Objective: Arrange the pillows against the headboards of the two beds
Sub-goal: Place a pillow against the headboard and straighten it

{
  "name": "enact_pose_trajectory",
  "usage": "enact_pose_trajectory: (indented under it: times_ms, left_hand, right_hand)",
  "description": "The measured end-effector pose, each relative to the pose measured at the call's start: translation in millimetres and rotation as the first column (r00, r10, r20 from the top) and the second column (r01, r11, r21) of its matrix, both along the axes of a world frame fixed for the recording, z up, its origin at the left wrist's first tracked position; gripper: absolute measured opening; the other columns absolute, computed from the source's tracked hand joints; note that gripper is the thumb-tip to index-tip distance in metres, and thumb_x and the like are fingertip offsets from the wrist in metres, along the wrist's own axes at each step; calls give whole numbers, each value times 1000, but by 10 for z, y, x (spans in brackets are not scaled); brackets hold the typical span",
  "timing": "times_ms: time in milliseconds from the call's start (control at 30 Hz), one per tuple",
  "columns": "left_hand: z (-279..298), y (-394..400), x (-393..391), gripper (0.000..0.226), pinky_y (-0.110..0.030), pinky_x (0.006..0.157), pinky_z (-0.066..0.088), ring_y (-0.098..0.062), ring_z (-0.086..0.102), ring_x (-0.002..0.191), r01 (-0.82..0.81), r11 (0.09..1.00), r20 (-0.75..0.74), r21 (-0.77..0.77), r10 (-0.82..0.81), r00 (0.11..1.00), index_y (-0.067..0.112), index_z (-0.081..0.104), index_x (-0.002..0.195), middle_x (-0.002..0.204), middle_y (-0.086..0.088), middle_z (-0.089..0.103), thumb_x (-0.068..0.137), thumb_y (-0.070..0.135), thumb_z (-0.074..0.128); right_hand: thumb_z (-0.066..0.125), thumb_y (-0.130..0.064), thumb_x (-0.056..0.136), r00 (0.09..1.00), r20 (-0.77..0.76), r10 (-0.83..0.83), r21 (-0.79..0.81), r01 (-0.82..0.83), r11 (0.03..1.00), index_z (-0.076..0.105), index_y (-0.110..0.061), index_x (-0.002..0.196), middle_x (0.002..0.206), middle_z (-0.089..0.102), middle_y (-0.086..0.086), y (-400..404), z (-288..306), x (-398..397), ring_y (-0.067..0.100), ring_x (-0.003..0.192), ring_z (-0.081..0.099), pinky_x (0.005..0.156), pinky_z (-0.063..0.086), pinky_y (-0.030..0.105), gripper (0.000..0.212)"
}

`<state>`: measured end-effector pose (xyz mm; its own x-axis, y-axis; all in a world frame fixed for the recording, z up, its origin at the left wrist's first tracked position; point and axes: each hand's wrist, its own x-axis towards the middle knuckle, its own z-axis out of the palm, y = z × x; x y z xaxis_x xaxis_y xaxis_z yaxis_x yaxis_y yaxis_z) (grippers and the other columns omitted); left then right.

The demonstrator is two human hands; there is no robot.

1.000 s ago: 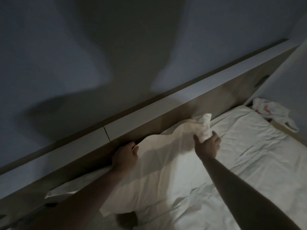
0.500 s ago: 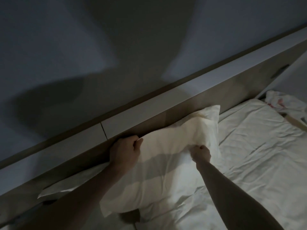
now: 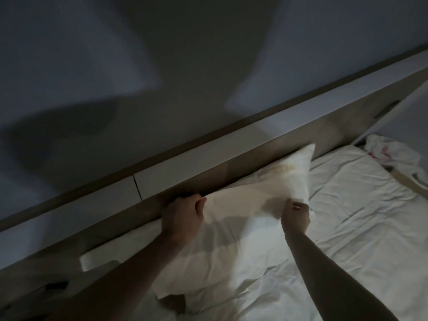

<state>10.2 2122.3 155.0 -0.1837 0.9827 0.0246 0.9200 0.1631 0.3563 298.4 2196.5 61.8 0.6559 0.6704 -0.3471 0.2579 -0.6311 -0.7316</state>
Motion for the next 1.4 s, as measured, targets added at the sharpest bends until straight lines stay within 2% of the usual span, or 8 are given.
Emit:
enact_pose_trajectory:
  times_ms: [200,333,567,767,933,1033,1200,1400]
  left_hand:
    - [-61,109,-43,33,-31,50,45,-29,67,53,32,991,-48,132,-26,999,17,72,74,58,-5,69,100,34,62]
    - [-78,90,-58,41,-28,44,44,-27,62,44,39,959,-94,281,-13,995,17,72,70,51,-3,64,96,39,50]
    - [-113,59,-58,26,-33,56,52,-26,72,60,-38,986,-32,165,44,999,21,78,94,67,-2,75,96,37,58]
    - [-32,-421,-81,50,-8,51,30,-8,69,61,-23,995,70,94,17,997,22,63,135,79,12,75,87,30,78]
    - [-68,-998,-315,67,-22,55,37,-1,50,58,-191,977,75,-92,198,977,28,50,143,73,18,61,84,36,81]
    - [-161,-1133,-651,72,-31,67,50,-14,69,70,-286,929,-16,-233,291,957,29,42,154,69,15,64,91,53,68]
    - [-336,-1067,-1025,38,-40,76,53,-34,75,93,-297,925,-141,-237,270,952,18,75,125,99,-9,81,99,43,64]
    - [-187,-1040,-1226,27,-31,59,36,-37,70,65,-307,943,-102,-125,296,950,19,72,76,69,-13,73,100,29,66]
  right_hand:
    - [63,-51,96,868,-493,55,68,-25,997,64,-15,80,84,73,12,822,584,-161,23,68,66,72,56,39,40]
    - [63,-25,85,968,-230,99,158,-63,986,63,-11,71,79,72,13,1103,740,-347,36,78,71,78,62,47,20]
    - [52,-48,90,954,-40,297,245,-279,929,61,-12,109,98,75,7,961,646,-383,31,93,72,92,59,47,43]
    - [56,-29,103,949,-55,312,400,-265,878,45,-24,154,137,58,-8,446,526,-488,14,109,61,86,49,17,52]
    - [60,-33,98,917,59,393,225,-396,890,36,-27,157,159,42,3,-53,166,-484,27,143,45,116,43,52,64]
    - [62,-38,100,866,43,498,91,-500,861,34,-25,159,165,36,6,-210,101,-499,31,150,36,121,36,50,67]
    - [62,-46,99,832,30,553,34,-554,832,34,-28,159,169,29,3,-263,187,-596,29,152,35,117,39,48,69]
    - [64,-37,99,791,13,612,34,-612,790,39,-26,158,168,32,3,-418,345,-678,27,149,39,113,41,41,65]
